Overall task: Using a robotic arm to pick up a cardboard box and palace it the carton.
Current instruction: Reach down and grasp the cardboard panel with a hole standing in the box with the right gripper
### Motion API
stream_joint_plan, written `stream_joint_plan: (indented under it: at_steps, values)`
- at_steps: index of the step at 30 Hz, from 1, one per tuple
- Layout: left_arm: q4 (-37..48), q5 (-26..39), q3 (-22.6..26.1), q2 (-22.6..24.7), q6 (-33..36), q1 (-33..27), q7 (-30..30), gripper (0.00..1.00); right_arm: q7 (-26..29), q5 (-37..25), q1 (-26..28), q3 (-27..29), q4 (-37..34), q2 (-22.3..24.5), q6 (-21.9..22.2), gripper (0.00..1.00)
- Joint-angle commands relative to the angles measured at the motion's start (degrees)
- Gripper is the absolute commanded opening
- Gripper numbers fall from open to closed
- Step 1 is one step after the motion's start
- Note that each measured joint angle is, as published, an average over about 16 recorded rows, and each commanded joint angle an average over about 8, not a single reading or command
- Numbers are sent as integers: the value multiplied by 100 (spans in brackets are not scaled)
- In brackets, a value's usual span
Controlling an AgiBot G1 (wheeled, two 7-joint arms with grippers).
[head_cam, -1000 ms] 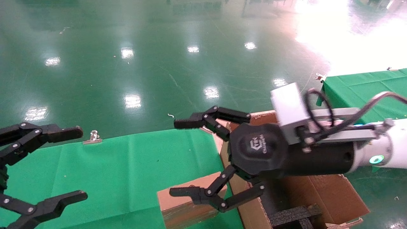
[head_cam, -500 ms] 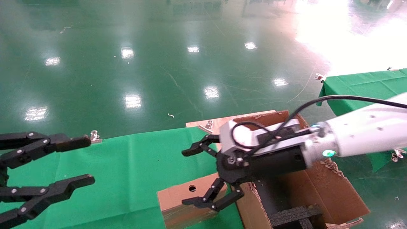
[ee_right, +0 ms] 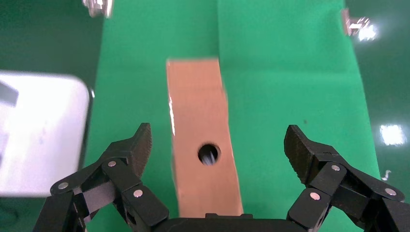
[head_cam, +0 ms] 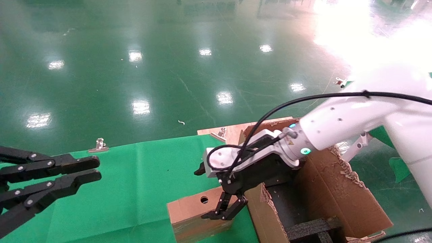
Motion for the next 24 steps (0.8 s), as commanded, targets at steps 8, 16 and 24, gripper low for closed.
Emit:
stream_joint_plan:
  at_steps: [8, 16, 24]
  values:
    - [0, -1, 2, -1, -1, 0, 1, 19, -251, -462, 503, -789, -286, -441, -10, 100]
    - [0, -3, 4, -2, -2, -1, 2, 100, -410, -616, 778, -1339, -423, -660, 10, 100]
    - [0, -4, 5, -2, -3, -1, 3, 100, -479, -619, 905, -1642, -536, -764, 45, 13]
